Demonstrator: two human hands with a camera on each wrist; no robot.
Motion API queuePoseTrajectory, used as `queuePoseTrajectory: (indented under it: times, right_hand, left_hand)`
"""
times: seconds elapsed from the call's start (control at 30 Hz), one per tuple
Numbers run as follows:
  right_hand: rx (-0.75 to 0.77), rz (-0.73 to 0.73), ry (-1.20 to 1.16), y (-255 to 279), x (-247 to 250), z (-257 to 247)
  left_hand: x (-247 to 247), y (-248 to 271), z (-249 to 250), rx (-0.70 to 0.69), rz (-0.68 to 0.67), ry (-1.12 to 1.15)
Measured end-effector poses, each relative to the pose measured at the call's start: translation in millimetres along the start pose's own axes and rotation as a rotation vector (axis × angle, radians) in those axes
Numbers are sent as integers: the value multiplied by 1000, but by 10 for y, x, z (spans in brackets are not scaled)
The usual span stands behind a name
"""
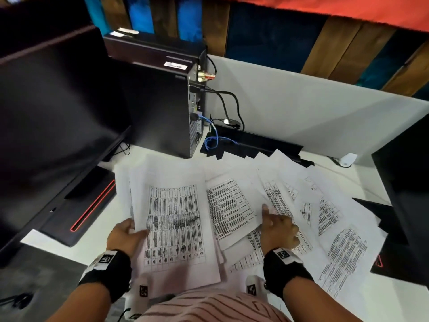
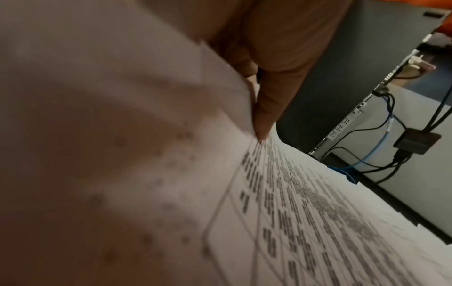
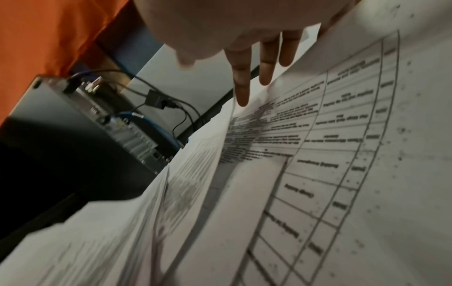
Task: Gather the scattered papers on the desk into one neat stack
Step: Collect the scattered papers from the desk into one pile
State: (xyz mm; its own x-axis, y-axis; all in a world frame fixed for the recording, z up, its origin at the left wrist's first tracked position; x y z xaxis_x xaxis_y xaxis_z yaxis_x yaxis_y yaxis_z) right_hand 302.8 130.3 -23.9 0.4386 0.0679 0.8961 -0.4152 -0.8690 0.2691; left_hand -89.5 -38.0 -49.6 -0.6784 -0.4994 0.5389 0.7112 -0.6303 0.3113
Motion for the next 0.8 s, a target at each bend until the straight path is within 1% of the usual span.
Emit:
queuePoseTrajectory:
  times: [0.07,0.1,0.13,0.17,0.2,0.23,0.27,0.3,0.37,0.43,0.5,0.57,0.63,0.67,0.73,0.8]
  right_hand:
    - [68,-48,167,31,-92,-55]
    - [85,-110,164,25,-178,-76]
    - [65,-192,80,17,-278,-83]
    - [16,-271,-56,15,-349,-84]
    - [-59,-314,-191,4,-386,-64]
    - [-123,-298,-277,-23,-358,-40]
    - [-166,-254,-307,-61,-288,-13]
    - [-180,-206,-329,-104,-183,5]
    - [-152,-120,-352,-236,43,27]
    - [-113,-80,-312,-367,239,41]
    - [-94,-88,-281,-460,345,13]
    - [-76,-140,-299,-460,357,-61]
    - [-68,-226,-355,-383,240,-130]
    - [-93,-285,-392,-311,115,-139]
    - [-123,-375,-425,-230,-210,-120]
    - [-156,-434,-397,-256,-596,-8]
  left_hand:
    - [-30,8,2,-41,1,70]
    - [-42,-7,3,-68,-3,89]
    - [-37,-17,2,-82,-7,97]
    - [-22,-46,-16,-82,4,101]
    - [7,-59,-14,-84,16,100]
    - [32,-66,-11,-86,28,99]
    - [63,-81,-14,-96,35,96]
    - [75,-102,-31,-101,26,95]
    - [105,-147,-59,-127,-5,87]
    - [108,-190,-84,-136,-33,101]
    - [50,-237,-109,-149,-109,161]
    - [-34,-234,-68,-160,-198,224]
    - [-125,-223,12,-154,-239,231]
    - [-195,-236,40,-152,-252,227]
    - [-329,-237,136,-136,-278,184]
    - [-509,-269,179,-140,-330,137]
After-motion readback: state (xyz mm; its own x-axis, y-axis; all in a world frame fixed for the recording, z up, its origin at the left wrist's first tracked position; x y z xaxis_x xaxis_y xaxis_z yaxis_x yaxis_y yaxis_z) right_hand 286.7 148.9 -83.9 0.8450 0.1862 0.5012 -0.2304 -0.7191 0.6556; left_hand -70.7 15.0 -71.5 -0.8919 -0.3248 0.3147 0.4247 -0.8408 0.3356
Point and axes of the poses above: each hand's wrist, its own y-axis away from the middle knuckle, its own x-axis out of the back of the hand, z = x × y, the point moved 8 cm from there along -y, towards the middle knuckle, and after that the axes turned 9 degrees about -x, right-handed, at the moved point
